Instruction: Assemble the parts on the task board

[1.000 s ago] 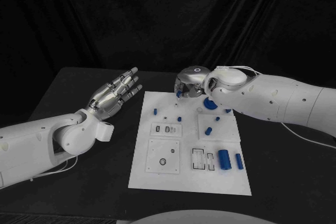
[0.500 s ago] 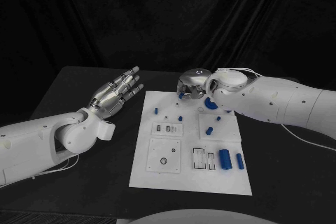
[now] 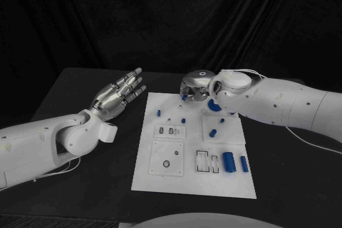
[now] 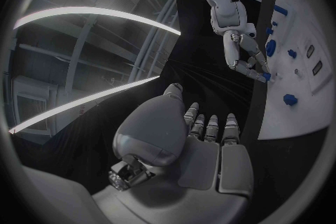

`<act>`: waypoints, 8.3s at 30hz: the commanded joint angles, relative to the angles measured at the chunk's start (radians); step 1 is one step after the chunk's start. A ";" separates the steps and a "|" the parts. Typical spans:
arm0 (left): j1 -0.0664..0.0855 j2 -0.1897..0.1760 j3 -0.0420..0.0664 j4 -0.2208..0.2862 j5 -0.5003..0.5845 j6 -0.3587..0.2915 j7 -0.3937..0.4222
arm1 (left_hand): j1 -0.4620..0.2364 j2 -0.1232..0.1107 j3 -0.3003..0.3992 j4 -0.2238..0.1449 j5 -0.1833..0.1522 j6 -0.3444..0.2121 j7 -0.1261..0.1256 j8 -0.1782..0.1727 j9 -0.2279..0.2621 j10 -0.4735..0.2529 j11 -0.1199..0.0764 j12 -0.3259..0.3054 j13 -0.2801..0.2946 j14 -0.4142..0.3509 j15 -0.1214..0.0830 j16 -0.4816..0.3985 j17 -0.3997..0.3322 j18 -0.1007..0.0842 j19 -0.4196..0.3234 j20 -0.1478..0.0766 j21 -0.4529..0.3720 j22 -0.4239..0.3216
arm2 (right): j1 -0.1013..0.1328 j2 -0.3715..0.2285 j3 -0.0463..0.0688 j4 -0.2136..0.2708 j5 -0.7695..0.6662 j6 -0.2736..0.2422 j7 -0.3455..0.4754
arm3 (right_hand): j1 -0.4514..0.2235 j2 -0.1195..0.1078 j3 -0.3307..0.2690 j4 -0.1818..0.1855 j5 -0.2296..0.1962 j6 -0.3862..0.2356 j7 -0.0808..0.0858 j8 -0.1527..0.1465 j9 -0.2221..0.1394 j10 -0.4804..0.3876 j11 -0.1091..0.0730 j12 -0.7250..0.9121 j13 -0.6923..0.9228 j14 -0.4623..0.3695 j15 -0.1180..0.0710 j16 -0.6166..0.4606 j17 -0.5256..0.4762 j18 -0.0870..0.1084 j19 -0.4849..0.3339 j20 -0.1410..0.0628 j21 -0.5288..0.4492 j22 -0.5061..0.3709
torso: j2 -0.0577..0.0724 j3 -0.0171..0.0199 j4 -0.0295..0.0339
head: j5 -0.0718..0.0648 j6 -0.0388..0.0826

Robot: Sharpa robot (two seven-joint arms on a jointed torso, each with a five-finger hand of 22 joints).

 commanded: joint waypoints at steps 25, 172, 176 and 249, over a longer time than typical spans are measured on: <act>0.002 0.011 0.001 -0.006 -0.005 0.034 -0.010 | 0.018 0.009 0.014 -0.001 0.012 0.012 0.006 0.007 0.002 0.000 0.014 -0.007 -0.001 0.001 0.006 -0.004 -0.001 0.010 0.001 0.010 -0.003 -0.002 | -0.015 0.022 0.000 -0.031 -0.001 0.028 -0.032 | -0.029 -0.012 0.022 -0.002 -0.001 -0.077 -0.013 -0.041 -0.007 -0.086 0.015 -0.001 0.001 -0.039 0.002 -0.023 -0.022 0.001 -0.033 0.006 -0.014 -0.012 | -0.001 -0.0015 0.0027 | -0.005 0.011; 0.000 0.002 0.000 -0.030 -0.005 0.074 -0.069 | 0.031 0.012 0.032 -0.005 0.027 0.033 0.021 0.021 0.005 0.000 0.031 -0.007 -0.001 0.001 0.025 -0.004 -0.001 0.009 0.001 0.020 -0.003 -0.002 | -0.021 -0.280 0.000 0.281 0.027 -0.056 -0.101 | -0.206 0.021 -0.158 -0.004 0.250 -0.196 -0.056 0.228 0.267 0.365 -0.084 1.508 1.510 0.150 -0.052 0.681 1.052 -0.076 0.124 -0.042 0.241 0.419 | -0.005 -0.0067 -0.0120 | 0.001 -0.020; 0.000 0.007 0.000 -0.033 -0.005 0.077 -0.072 | 0.031 0.011 0.033 -0.006 0.027 0.033 0.021 0.022 0.005 0.000 0.030 -0.007 -0.001 0.001 0.027 -0.004 -0.001 0.009 0.001 0.022 -0.003 -0.002 | -0.019 -0.247 0.000 0.270 0.027 -0.046 -0.095 | -0.206 0.021 -0.158 -0.004 0.245 -0.196 -0.055 0.230 0.269 0.365 -0.083 1.508 1.510 0.150 -0.052 0.681 1.052 -0.076 0.124 -0.042 0.241 0.419 | -0.005 -0.0062 -0.0114 | -0.003 -0.019; 0.000 0.031 0.000 -0.050 -0.005 0.096 -0.088 | 0.032 0.009 0.034 -0.008 0.028 0.035 0.023 0.024 0.005 0.000 0.032 -0.007 -0.001 0.001 0.031 -0.004 -0.001 0.008 0.001 0.024 -0.003 -0.002 | -0.022 -0.067 0.000 0.160 0.027 0.029 -0.074 | -0.232 0.015 -0.118 -0.034 0.052 -0.376 -0.051 0.040 0.156 0.365 -0.078 1.508 1.510 0.150 -0.047 0.681 1.052 -0.062 0.095 -0.035 0.183 0.394 | -0.006 -0.0043 -0.0127 | -0.007 -0.021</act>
